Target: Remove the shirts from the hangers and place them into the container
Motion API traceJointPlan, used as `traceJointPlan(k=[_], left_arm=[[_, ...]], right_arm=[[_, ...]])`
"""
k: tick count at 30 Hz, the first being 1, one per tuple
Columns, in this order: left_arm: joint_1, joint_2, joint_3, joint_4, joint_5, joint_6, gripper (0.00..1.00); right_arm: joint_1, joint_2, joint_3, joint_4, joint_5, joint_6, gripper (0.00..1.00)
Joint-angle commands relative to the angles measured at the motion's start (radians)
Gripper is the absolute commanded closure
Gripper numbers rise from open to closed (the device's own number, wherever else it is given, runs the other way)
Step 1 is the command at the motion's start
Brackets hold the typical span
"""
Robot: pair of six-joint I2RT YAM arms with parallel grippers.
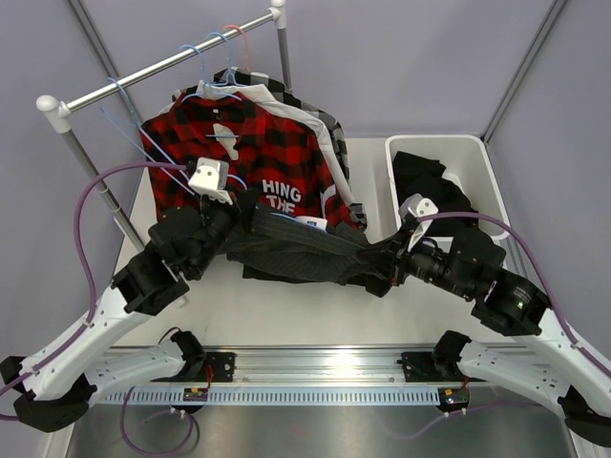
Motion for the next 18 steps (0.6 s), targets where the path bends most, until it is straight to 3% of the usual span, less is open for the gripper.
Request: traceJointPlan(k=[1, 7, 10, 11, 15, 18], left_arm=[[0.036, -0.051, -0.01, 0.063, -0.173, 0.086, 1.0], [0.036, -0.014, -0.001, 0.101, -0.134, 0.013, 1.0], [0.036, 0.015, 0.013, 0.106, -0.096, 0.012, 1.0], [0.036, 0.02, 0.013, 0.106, -0.085, 0.012, 1.0], [0.036, 0.009, -0.038, 0.112, -0.05, 0.043, 1.0], [0.036, -0.012, -0.088, 0.127, -0.041, 0.071, 1.0]], right_arm=[[0.002, -0.043, 0.024, -0.142, 0.063, 0.003, 1.0], [0.002, 0.131, -0.009, -0.036, -0.21, 0.059, 0.98], [0.003, 0.181, -0.009, -0.016, -0.278, 0.069, 0.73], [0.003, 0.191, -0.003, -0.019, -0.276, 0.072, 0.6], [0.005, 0.167, 0.05, -0.062, -0.126, 0.074, 0.41], [0.003, 0.156, 0.107, -0.107, -0.033, 0.095, 0.4]])
